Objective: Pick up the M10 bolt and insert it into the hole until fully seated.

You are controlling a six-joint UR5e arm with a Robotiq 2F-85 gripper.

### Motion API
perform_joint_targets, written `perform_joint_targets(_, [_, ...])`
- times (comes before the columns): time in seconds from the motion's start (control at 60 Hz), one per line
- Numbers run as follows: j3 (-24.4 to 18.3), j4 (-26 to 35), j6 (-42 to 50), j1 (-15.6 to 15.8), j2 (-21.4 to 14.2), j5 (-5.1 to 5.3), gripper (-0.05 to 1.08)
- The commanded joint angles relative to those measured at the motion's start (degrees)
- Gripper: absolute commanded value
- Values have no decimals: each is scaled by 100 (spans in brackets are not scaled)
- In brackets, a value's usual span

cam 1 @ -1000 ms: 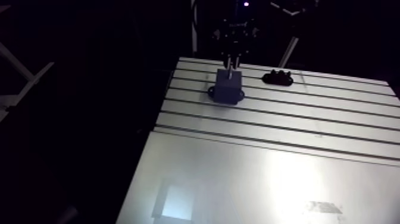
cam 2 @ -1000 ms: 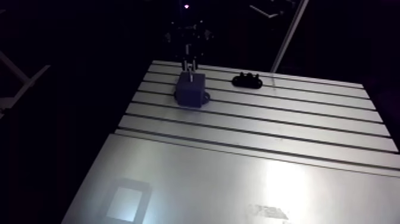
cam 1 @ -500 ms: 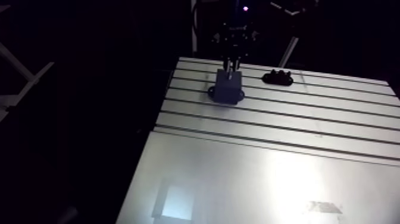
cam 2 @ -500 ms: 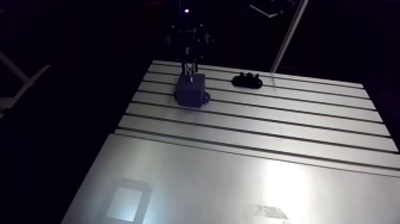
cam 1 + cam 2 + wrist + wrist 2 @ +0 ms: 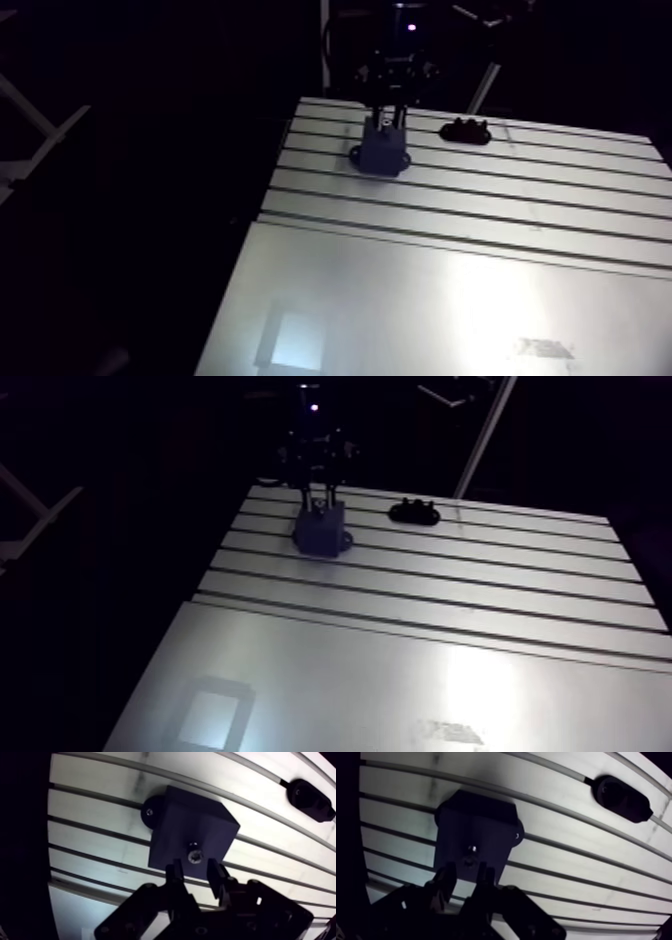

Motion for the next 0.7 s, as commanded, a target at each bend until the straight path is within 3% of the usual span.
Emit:
perform_joint_targets(0.017, [23, -168, -14, -3, -54, 8, 0])
perform_joint_targets(0.417, [7, -107, -129, -107, -338, 26, 0])
perform_joint_targets(0.7, [-323, 613, -129, -436, -830, 35, 0])
